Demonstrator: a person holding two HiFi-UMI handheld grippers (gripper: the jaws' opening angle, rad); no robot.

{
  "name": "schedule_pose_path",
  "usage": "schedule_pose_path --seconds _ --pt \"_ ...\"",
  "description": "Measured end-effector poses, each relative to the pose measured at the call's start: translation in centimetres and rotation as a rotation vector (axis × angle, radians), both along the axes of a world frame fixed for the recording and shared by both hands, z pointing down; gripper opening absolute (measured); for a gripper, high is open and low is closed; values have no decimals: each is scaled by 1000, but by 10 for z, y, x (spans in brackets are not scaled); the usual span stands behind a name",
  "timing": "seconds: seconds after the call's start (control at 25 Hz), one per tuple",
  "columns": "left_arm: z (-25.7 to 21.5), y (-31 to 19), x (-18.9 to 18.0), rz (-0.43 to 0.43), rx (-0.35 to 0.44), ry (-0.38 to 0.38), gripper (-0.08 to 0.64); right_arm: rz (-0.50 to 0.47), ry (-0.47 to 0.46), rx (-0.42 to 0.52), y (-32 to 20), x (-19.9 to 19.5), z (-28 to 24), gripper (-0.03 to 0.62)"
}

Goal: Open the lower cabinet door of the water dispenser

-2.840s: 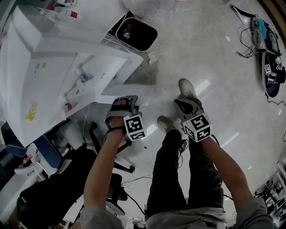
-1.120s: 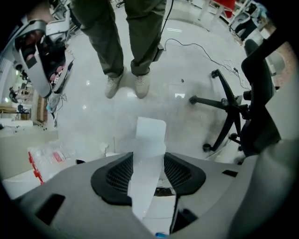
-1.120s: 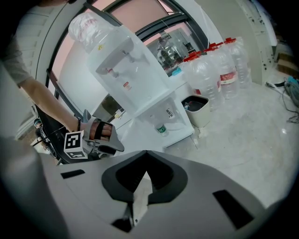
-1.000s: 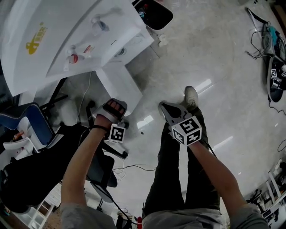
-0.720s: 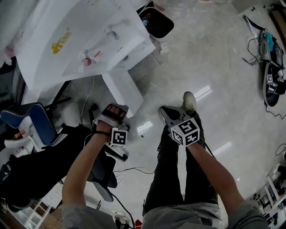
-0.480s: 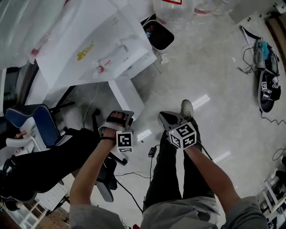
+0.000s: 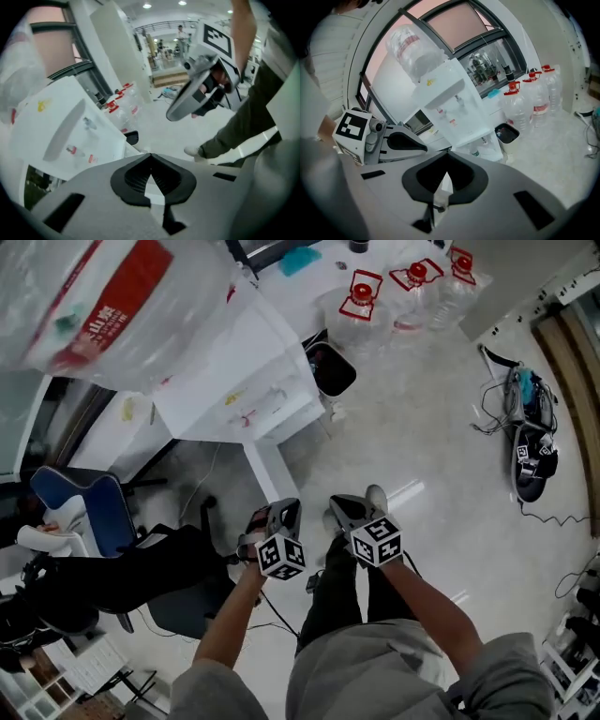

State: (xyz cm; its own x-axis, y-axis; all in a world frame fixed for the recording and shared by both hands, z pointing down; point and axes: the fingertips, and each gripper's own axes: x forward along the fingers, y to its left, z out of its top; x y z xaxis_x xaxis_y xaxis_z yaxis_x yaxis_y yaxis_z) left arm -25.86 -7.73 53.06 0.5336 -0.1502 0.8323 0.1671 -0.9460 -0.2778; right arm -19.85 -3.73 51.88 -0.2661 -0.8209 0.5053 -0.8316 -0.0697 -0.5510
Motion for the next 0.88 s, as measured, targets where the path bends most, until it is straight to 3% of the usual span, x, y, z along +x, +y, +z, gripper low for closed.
schedule_pose_path --seconds 0.2,0.4,0.6,0.88 --pt "-78 -18 31 -240 -85 200 8 2 53 62 -8 21 -64 11" --pt "-149 -14 41 -388 -198 355 8 27 94 118 3 24 -133 11" --pt "-212 -2 47 -450 -256 498 8 35 150 195 8 23 -191 11" --pt "-249 10 45 -489 -298 588 8 24 185 258 10 14 -238 9"
